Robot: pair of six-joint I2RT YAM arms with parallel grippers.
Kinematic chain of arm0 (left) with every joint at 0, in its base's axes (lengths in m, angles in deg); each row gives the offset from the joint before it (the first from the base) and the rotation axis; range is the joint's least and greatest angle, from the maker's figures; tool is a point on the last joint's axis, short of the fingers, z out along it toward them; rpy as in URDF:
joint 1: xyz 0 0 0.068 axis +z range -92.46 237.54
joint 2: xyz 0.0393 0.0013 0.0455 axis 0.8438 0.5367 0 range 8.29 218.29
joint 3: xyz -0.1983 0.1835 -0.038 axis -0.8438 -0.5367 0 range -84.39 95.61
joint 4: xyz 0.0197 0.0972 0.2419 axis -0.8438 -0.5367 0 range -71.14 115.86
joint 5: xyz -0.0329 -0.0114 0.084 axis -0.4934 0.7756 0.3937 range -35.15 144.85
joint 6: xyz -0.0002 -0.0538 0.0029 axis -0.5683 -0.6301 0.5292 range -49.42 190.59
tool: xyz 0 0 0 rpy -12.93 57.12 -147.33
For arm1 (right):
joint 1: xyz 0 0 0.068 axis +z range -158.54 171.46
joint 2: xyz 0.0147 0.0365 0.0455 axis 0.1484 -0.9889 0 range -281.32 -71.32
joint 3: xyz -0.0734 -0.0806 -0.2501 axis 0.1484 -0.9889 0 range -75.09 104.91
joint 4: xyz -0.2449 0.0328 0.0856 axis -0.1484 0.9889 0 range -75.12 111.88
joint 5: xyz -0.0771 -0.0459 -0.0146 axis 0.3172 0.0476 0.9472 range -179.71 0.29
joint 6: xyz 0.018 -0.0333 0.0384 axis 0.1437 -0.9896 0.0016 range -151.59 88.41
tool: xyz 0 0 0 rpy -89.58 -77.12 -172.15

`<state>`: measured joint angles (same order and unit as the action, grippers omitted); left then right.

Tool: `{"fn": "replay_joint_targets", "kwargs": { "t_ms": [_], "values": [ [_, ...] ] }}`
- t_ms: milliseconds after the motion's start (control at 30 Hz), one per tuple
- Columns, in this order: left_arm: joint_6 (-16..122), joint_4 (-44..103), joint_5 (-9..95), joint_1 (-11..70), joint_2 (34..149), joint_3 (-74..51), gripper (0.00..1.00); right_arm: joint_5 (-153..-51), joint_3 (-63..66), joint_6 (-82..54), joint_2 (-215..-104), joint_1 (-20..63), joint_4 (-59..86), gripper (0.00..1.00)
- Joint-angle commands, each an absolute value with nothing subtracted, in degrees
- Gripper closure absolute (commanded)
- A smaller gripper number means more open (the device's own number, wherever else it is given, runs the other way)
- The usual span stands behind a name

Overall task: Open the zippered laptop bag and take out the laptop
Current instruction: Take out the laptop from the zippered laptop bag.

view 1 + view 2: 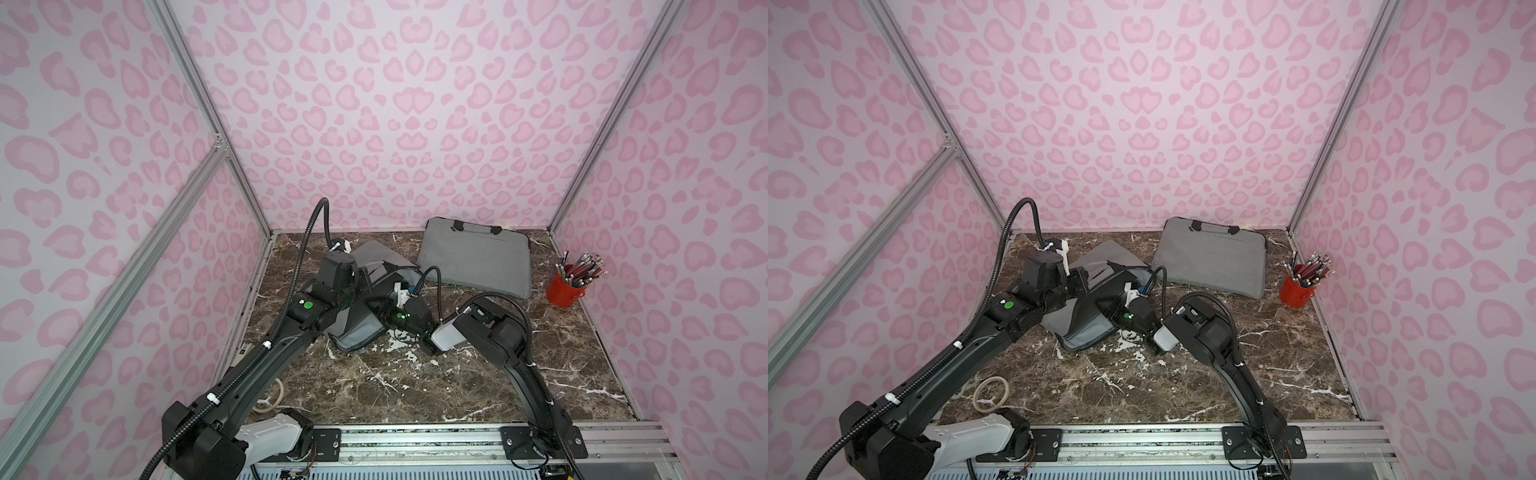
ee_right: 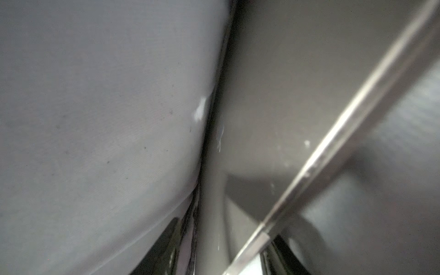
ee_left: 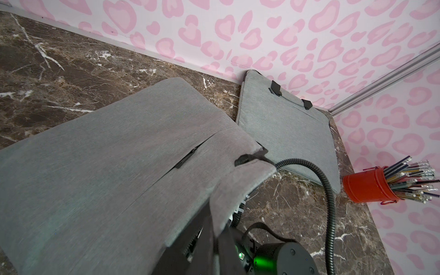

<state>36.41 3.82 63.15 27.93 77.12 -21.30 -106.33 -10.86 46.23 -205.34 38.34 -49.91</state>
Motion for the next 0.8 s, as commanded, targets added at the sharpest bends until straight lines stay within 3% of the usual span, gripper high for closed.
{"fn": "replay_joint_targets", "kwargs": {
  "t_ms": [0, 300, 767],
  "values": [
    [35.8, 11.1, 61.7, 27.9, 76.6, -21.6, 0.99, -104.4, -9.4, 46.6, -206.9, 38.2, -49.0, 0.47],
    [34.4, 12.6, 59.2, 27.9, 76.4, -23.2, 0.99, -102.6, -7.1, 48.6, -209.6, 38.2, -53.9, 0.53],
    [31.0, 14.6, 53.2, 27.8, 75.0, -25.2, 0.99, -101.9, -1.0, 48.3, -211.2, 37.8, -49.7, 0.59]
  ]
}}
